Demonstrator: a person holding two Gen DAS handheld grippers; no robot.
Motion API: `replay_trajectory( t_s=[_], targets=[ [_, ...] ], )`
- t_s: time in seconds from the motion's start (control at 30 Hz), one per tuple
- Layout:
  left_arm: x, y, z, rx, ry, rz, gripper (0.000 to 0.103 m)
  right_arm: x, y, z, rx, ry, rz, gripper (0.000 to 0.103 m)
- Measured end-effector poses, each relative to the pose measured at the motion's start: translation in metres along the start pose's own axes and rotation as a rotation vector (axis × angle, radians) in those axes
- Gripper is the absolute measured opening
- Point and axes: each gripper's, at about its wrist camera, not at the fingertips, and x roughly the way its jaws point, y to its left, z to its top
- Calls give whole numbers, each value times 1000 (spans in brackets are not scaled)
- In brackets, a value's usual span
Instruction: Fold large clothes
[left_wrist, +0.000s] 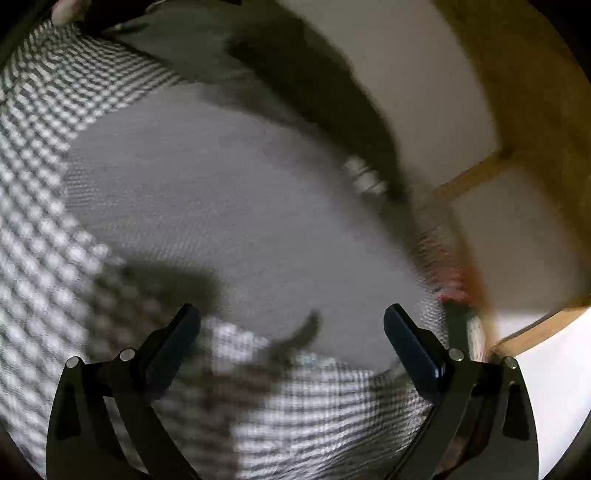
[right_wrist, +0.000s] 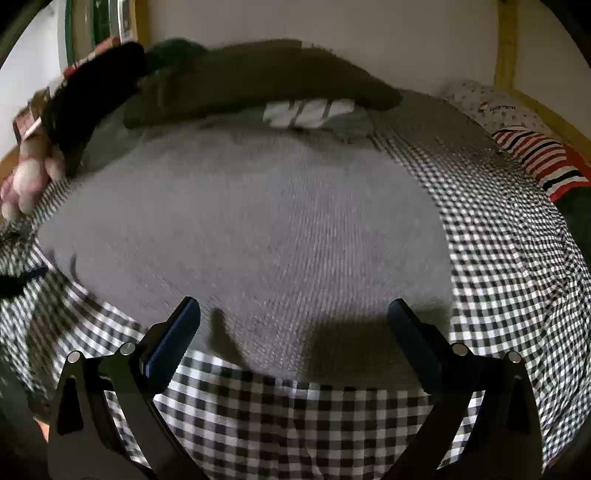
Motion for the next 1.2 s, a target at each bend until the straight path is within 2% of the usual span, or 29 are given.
replay_trajectory(
  t_s=[0.03,0.1,0.17,0.3,0.4,0.5,0.6,0.7,0.83,0.9,1.0,1.2],
  targets=[
    [7,-3,1,-26,-19,-18,98,5,1,-2,-24,13,-15,99],
    [22,-1,3,-50,-42,5,98,15,10,-10,-114,29,-72,99],
    [33,-1,5,-17,-30,38,98,16,18,-12,-179,44,-110,99],
    [34,-2,1,46,-19,60,98,13,11,-12,-175,77,-79,99],
    [28,11,1,-6,-19,50,98,12,11,-11,-161,80,-71,99],
    [19,25,1,-140,-18,-13,98,12,9,-9,-146,81,-65,99],
    [14,49,-6,-401,18,-113,98,11,7,-8,-112,74,-51,99],
    [12,59,-20,-518,43,-102,98,13,4,-4,-87,74,-37,99],
    [15,64,-16,-540,23,-90,98,14,5,-5,-86,73,-34,99],
    [14,67,-5,-511,6,-69,98,14,6,-5,-88,73,-34,99],
    [23,67,18,-456,32,-25,98,14,6,-5,-80,70,-28,99],
    [35,76,34,-493,112,-17,98,14,6,-6,-75,66,-27,99]
  ],
)
